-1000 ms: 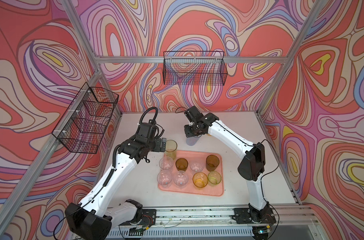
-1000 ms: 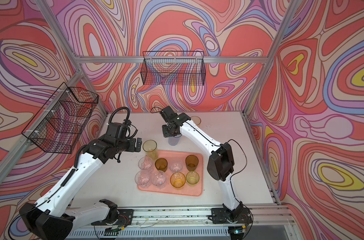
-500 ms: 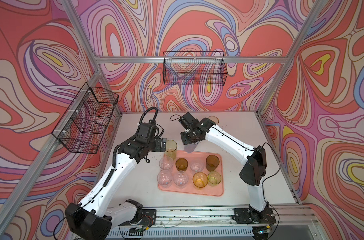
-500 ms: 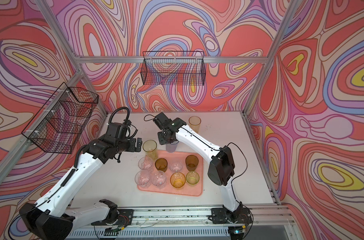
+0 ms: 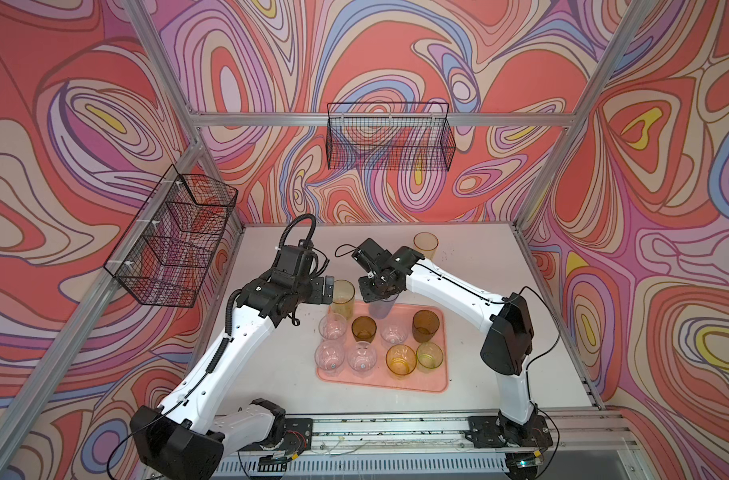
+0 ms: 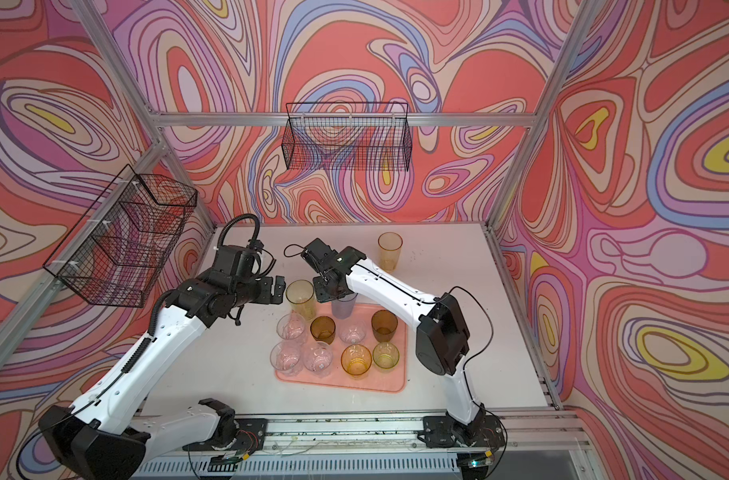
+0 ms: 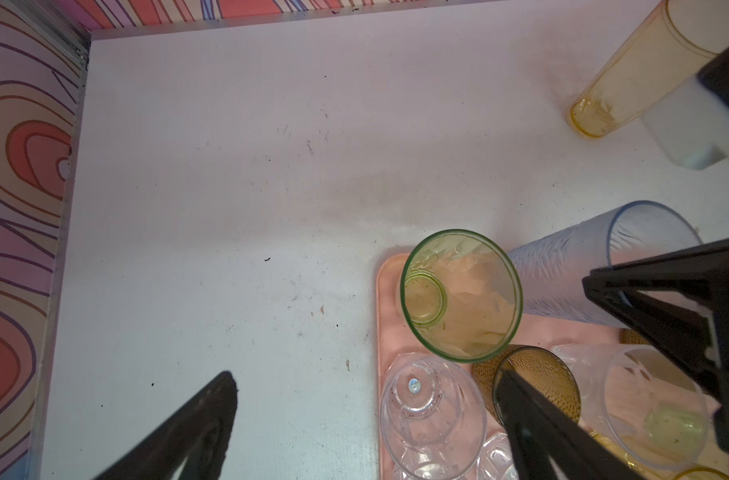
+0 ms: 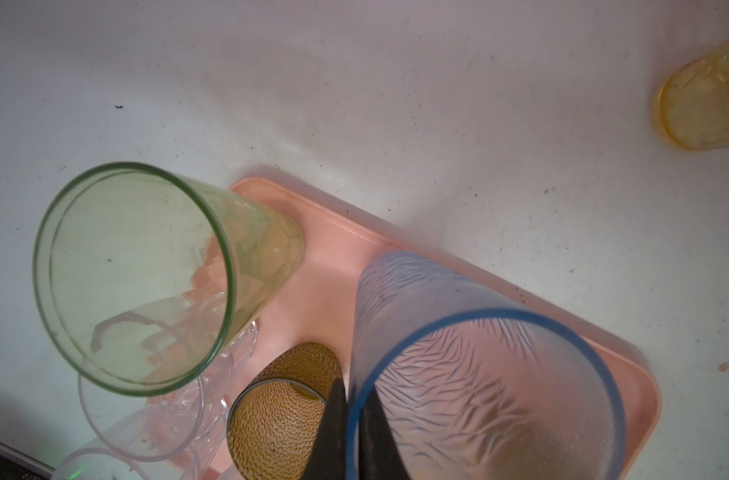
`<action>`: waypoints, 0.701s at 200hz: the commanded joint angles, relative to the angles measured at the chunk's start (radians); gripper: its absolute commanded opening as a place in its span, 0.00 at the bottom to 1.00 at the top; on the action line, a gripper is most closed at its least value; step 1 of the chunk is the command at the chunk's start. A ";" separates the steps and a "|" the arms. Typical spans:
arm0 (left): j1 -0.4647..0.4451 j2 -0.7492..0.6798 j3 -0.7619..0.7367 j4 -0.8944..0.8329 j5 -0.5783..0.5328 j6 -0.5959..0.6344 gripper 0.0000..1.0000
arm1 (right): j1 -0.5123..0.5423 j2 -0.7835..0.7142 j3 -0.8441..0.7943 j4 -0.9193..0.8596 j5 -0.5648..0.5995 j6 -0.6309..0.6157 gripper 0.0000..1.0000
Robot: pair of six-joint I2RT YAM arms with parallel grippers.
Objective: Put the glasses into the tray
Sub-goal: 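Carry the blue glass with the right gripper and lower it onto the tray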
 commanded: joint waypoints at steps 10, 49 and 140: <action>0.004 0.005 -0.001 -0.011 0.009 -0.010 1.00 | 0.005 -0.024 -0.015 0.012 -0.004 0.013 0.00; 0.004 0.005 -0.002 -0.011 0.015 -0.013 1.00 | 0.013 -0.024 -0.031 0.014 -0.016 0.018 0.10; 0.004 0.002 0.004 -0.011 0.030 -0.012 1.00 | 0.019 -0.080 -0.039 0.024 0.033 0.023 0.68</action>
